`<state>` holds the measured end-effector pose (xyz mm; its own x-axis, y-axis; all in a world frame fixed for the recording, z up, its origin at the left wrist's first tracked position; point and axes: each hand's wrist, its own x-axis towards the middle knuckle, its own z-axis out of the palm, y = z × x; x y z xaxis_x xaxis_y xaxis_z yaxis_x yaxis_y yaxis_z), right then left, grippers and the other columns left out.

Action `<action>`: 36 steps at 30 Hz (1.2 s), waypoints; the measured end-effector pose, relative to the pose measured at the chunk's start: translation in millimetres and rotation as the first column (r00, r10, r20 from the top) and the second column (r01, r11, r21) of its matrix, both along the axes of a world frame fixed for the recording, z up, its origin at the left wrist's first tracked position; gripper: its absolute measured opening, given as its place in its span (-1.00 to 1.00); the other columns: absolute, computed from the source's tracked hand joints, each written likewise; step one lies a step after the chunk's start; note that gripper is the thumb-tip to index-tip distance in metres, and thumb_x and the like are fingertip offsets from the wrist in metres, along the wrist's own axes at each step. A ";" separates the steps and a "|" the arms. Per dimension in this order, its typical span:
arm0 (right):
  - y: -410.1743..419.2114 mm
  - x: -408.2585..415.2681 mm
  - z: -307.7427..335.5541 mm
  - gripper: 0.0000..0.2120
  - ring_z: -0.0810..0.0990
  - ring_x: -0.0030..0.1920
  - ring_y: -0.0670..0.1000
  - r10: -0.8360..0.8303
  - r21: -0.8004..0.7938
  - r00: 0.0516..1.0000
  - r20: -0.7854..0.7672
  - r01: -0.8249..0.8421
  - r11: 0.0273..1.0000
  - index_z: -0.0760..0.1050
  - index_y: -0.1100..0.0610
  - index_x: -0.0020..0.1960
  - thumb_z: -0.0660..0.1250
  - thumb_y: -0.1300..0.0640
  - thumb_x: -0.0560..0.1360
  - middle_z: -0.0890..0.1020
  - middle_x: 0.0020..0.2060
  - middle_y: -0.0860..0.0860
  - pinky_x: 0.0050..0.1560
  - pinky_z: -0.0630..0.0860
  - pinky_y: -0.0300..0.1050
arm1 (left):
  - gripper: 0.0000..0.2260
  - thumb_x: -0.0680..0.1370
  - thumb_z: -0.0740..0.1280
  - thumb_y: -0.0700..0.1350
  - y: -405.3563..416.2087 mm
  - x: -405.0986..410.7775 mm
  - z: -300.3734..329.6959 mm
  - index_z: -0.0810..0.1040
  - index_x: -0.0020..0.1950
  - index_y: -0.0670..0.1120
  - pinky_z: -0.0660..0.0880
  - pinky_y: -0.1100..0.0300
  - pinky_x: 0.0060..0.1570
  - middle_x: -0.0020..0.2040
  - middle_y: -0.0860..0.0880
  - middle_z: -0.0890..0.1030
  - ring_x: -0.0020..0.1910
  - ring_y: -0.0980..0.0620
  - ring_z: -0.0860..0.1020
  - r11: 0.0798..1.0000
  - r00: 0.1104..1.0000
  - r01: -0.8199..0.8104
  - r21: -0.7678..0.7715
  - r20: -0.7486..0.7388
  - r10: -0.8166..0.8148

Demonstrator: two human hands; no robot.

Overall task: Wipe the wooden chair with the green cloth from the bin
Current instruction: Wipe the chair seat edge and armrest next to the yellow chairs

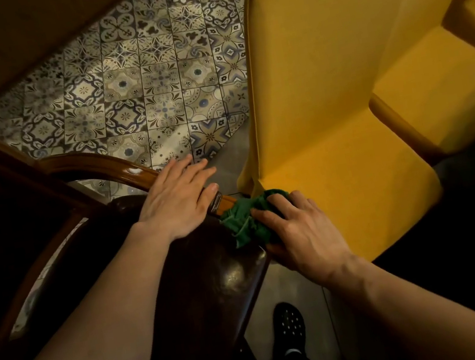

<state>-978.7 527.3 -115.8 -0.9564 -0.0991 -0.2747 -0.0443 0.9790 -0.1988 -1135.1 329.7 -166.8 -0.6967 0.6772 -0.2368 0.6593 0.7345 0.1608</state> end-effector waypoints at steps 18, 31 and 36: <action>49.6 38.2 44.6 -0.54 0.49 0.03 0.13 -0.179 0.132 0.984 0.017 0.175 0.976 0.51 0.01 0.26 0.40 -0.16 0.43 0.53 0.14 0.05 -0.19 0.55 0.02 | -0.41 0.65 -0.20 0.20 2.3 3.9 1.7 0.26 0.58 0.01 -0.19 -0.03 0.56 0.58 -0.01 0.29 0.61 -0.02 0.05 1.000 0.999 0.000 0.007 -0.039 0.000; 40.8 -105.7 90.4 -0.62 0.57 0.06 0.13 -0.081 -0.298 0.950 -0.300 -0.013 0.954 0.57 0.08 0.19 0.43 0.03 0.39 0.56 0.12 0.06 -0.08 0.56 0.07 | -0.42 0.69 -0.16 0.17 17.7 36.9 1.3 0.41 0.51 -0.04 -0.09 -0.10 0.55 0.52 -0.03 0.40 0.60 -0.05 0.12 0.983 0.993 -0.092 0.161 -0.054 0.102; 11.1 -119.3 79.2 -0.56 0.52 0.09 0.09 0.066 -0.266 0.965 -0.255 -0.136 0.954 0.54 0.04 0.22 0.33 -0.18 0.44 0.52 0.13 0.05 -0.06 0.51 -0.02 | -0.47 0.69 -0.11 0.13 11.5 33.5 1.0 0.47 0.46 -0.04 -0.05 -0.07 0.56 0.42 -0.07 0.52 0.55 -0.07 0.23 0.977 0.993 -0.097 0.189 -0.051 0.109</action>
<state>-1098.0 538.4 -36.6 -0.9712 -0.2379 0.0149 -0.2207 0.8736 -0.4338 -1101.6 341.2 -165.9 -0.7743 0.6290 -0.0687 0.5943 0.7603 0.2623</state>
